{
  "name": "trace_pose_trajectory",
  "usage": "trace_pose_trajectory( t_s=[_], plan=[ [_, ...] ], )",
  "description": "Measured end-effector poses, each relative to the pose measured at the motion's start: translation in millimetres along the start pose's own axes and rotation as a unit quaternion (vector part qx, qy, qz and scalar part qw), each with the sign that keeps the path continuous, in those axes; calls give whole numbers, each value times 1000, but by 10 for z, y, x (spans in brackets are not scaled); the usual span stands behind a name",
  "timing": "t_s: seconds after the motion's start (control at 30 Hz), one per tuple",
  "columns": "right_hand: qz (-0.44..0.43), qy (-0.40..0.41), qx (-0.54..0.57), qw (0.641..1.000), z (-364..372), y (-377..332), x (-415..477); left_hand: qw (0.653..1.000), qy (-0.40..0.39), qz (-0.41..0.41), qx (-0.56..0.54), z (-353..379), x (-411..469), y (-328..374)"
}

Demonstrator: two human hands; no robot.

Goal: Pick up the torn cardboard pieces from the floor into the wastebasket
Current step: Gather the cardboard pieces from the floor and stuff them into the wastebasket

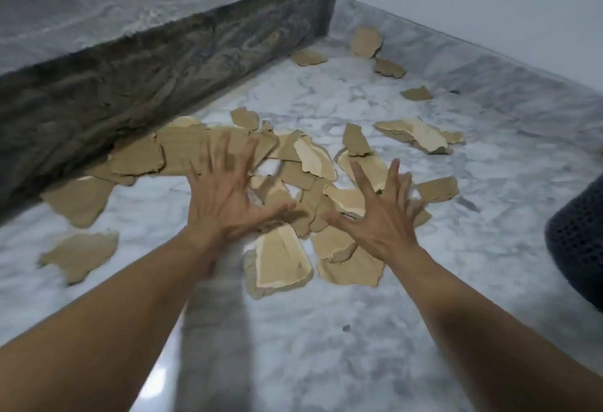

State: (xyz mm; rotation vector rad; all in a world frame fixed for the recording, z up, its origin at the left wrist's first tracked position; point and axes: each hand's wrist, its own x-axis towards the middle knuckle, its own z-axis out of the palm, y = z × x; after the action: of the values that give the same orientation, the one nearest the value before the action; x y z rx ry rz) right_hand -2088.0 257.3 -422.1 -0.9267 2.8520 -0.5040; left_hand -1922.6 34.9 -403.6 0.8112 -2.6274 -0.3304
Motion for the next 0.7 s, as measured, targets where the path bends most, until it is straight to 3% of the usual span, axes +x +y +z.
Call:
trace_pose_trajectory(
  t_s=[0.07,0.2,0.43,0.57,0.63,0.7],
  plan=[
    [29,-45,-17,998,0,4,275,998,-52,-28,20,48,423,-196],
    [-18,-116,-98,988,150,-149,757,973,-189,-96,86,355,863,-350],
    [-106,-34,-107,988,207,-319,656,978,-135,-83,137,332,786,-251],
    [-48,-158,23,986,-7,-511,707,973,-158,-57,156,215,713,-217],
    [-58,-238,-23,969,5,-622,671,970,-181,-83,142,209,640,-301],
    [-82,-258,-93,958,47,-664,619,971,-166,-92,149,241,539,-352]
  ],
)
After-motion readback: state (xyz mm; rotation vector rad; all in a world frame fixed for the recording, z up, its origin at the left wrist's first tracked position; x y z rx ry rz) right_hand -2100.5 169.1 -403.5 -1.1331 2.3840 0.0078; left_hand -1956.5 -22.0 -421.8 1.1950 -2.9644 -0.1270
